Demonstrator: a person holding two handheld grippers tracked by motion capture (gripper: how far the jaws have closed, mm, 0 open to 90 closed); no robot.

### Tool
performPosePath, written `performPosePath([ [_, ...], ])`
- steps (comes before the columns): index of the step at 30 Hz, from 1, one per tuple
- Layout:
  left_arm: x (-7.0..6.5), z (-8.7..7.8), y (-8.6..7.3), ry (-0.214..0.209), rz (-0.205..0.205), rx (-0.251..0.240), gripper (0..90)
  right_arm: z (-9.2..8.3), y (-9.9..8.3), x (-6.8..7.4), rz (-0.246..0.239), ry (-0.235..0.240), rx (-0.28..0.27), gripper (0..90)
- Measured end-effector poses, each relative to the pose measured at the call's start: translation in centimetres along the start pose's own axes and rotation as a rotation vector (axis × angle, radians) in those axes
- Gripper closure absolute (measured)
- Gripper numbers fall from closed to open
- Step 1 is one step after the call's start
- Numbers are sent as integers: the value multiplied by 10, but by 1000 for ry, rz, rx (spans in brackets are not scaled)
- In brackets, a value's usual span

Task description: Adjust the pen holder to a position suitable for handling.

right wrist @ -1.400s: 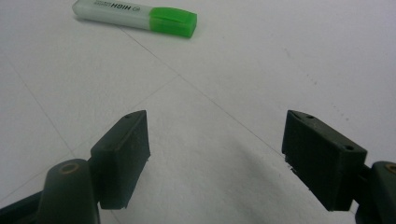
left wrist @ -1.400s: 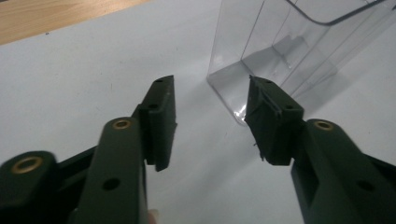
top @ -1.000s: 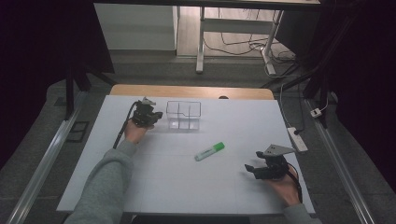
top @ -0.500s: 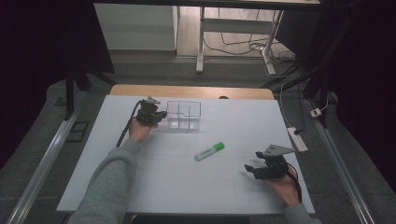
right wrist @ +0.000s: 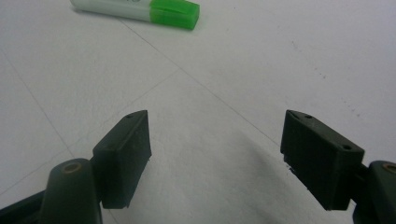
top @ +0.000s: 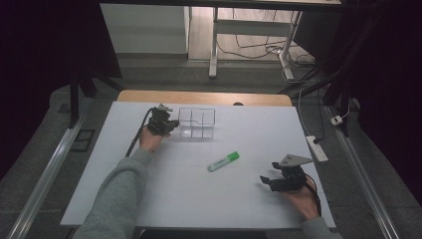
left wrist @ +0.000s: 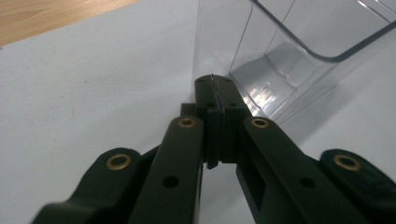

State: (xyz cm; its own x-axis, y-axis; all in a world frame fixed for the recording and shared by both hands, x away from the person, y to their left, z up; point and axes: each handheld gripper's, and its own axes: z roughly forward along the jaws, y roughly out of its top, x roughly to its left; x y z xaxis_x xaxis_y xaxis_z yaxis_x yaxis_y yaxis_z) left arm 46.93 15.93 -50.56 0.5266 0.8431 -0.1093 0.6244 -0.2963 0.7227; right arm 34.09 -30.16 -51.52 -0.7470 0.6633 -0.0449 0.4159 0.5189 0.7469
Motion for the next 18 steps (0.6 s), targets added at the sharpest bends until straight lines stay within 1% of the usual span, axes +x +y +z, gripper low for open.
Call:
performPosePath([
  [4, -4, 3, 3, -9, -3, 1, 890, 0, 0, 0, 1, 1, 1, 241],
  [6, -8, 6, 7, -17, 7, 2, 890, 1, 0, 0, 2, 6, 4, 241],
  [10, -13, 9, 10, -24, 19, 6, 890, 1, -1, 0, 2, 10, 9, 242],
  [18, -23, 19, 16, -41, 27, 9, 890, 1, -1, 0, 2, 12, 10, 241],
])
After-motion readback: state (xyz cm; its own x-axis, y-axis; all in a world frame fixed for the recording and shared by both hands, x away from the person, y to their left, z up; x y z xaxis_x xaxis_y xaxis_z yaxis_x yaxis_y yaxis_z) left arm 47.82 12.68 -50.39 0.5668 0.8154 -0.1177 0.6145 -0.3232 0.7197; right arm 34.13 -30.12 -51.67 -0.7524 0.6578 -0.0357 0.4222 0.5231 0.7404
